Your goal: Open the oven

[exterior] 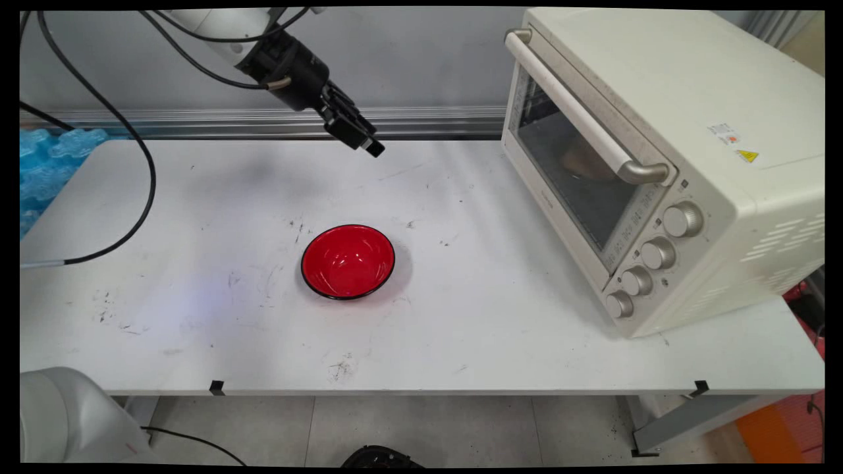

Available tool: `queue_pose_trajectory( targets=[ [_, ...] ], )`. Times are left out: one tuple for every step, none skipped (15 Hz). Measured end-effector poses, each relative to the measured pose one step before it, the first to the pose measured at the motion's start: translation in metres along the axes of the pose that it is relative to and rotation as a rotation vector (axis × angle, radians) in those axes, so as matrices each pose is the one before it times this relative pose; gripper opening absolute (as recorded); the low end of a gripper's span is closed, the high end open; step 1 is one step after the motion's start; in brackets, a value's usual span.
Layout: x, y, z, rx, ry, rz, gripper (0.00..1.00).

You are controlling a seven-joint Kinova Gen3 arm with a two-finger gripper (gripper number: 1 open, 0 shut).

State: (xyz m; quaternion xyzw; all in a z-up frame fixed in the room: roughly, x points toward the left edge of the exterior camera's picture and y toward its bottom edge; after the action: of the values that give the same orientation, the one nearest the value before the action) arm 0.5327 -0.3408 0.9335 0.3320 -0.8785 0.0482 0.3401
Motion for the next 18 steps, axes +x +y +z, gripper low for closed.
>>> queue_pose_trajectory(
  targets=[
    [0.00224, 0.00028, 0.00077, -0.00203, 0.00195, 0.00234, 0.00],
    [0.00239, 0.00025, 0.00093, -0.00222, 0.00174, 0.00146, 0.00],
    [0.00311, 0.00032, 0.00131, -0.00288, 0.00221, 0.00164, 0.00],
    [0.00269, 0.00023, 0.00105, -0.00188, 0.00241, 0.00133, 0.00],
    [0.00381, 0.00023, 0.00170, -0.00299, 0.00336, 0.00036, 0.00],
    [0.00411, 0.00023, 0.00180, -0.00292, 0.00376, -0.00088, 0.00],
    [0.00452, 0.00015, 0.00235, -0.00431, 0.00157, -0.00125, 0.00],
    [0.00458, 0.00022, 0.00227, -0.00365, 0.00132, 0.00017, 0.00],
    [0.00570, 0.00027, 0.00259, -0.00369, 0.00181, 0.00067, 0.00],
    [0.00548, -0.00008, 0.00253, -0.00275, 0.00267, 0.00226, 0.00],
    [0.00704, -0.00022, 0.00299, -0.00282, 0.00433, 0.00260, 0.00],
    [0.00779, -0.00047, 0.00345, -0.00324, 0.00517, 0.00307, 0.00],
    [0.00732, -0.00054, 0.00365, -0.00272, 0.00414, 0.00345, 0.00],
    [0.00661, -0.00055, 0.00356, -0.00223, 0.00368, 0.00278, 0.00],
    [0.00411, -0.00039, 0.00226, -0.00123, 0.00217, 0.00176, 0.00],
    [0.00621, -0.00053, 0.00346, -0.00166, 0.00378, 0.00233, 0.00],
    [0.00781, -0.00068, 0.00407, -0.00116, 0.00571, 0.00265, 0.00],
    [0.00837, -0.00069, 0.00431, -0.00050, 0.00699, 0.00365, 0.00]
  ],
)
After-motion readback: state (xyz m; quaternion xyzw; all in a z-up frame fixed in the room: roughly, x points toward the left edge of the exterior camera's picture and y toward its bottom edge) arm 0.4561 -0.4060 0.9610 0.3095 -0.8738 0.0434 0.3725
